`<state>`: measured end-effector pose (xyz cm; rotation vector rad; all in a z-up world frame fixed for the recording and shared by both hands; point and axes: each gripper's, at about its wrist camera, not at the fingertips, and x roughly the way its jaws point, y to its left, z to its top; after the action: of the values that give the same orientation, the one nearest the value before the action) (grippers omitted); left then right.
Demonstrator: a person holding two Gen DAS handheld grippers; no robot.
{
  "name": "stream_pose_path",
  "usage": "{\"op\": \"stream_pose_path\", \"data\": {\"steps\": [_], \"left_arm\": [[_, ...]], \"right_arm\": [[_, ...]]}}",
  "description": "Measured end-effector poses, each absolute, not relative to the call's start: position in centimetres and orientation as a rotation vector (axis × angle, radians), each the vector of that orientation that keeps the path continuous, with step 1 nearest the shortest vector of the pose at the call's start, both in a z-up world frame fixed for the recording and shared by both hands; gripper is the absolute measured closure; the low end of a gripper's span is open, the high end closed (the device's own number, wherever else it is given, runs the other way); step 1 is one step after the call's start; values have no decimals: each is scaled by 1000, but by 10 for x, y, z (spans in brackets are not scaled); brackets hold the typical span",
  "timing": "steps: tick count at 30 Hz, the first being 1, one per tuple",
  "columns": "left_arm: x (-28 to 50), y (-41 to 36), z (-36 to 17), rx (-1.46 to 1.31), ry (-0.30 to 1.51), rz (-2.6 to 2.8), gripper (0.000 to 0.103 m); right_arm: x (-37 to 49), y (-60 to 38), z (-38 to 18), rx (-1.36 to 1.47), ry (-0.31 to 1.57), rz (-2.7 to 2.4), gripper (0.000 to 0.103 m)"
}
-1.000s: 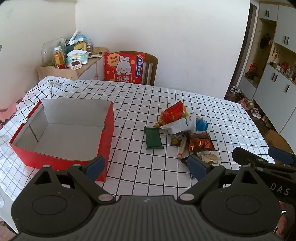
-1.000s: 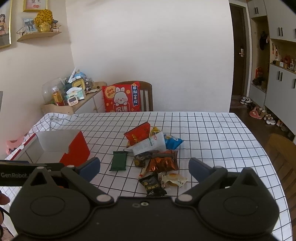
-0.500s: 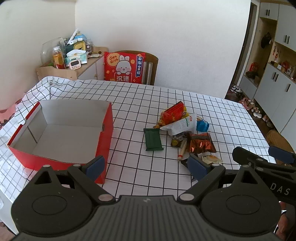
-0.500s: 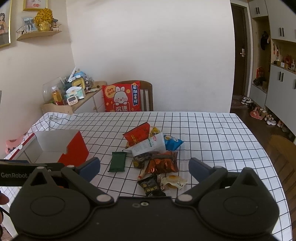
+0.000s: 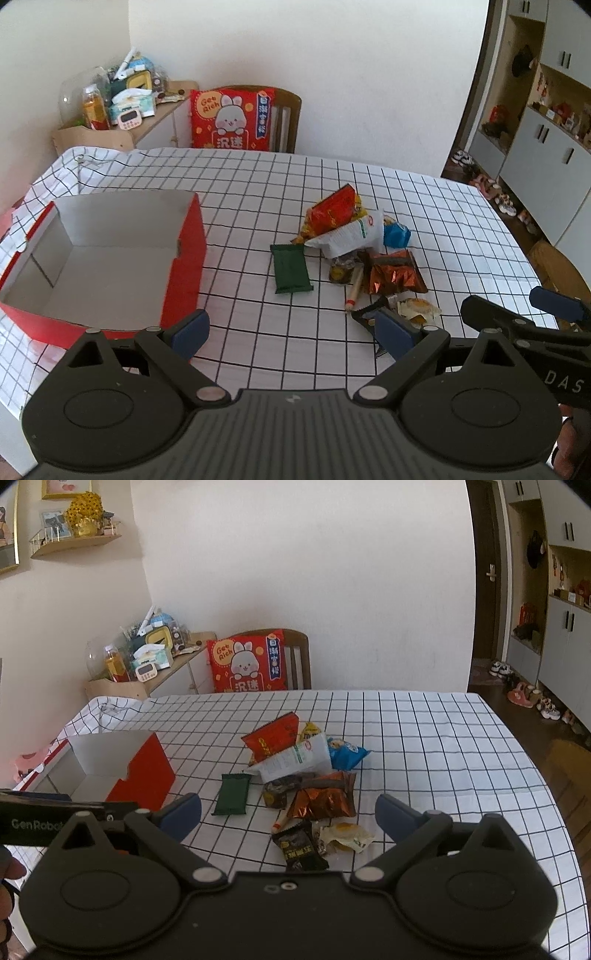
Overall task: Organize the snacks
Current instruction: 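Grasp the black gold-print packet with the left tool while the right tool grasps the cream bun snack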
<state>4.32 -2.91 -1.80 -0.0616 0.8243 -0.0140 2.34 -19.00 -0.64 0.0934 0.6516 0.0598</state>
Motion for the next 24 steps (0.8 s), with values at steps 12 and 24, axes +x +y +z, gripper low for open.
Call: {"op": "stream_pose_path", "data": {"steps": [12, 24], "left_arm": [[87, -56, -58, -66, 934, -65, 7], [137, -90, -95, -109, 1049, -63, 7]], "right_arm": [[48, -224, -51, -14, 765, 51, 15], [90, -251, -97, -136, 853, 147, 33]]}}
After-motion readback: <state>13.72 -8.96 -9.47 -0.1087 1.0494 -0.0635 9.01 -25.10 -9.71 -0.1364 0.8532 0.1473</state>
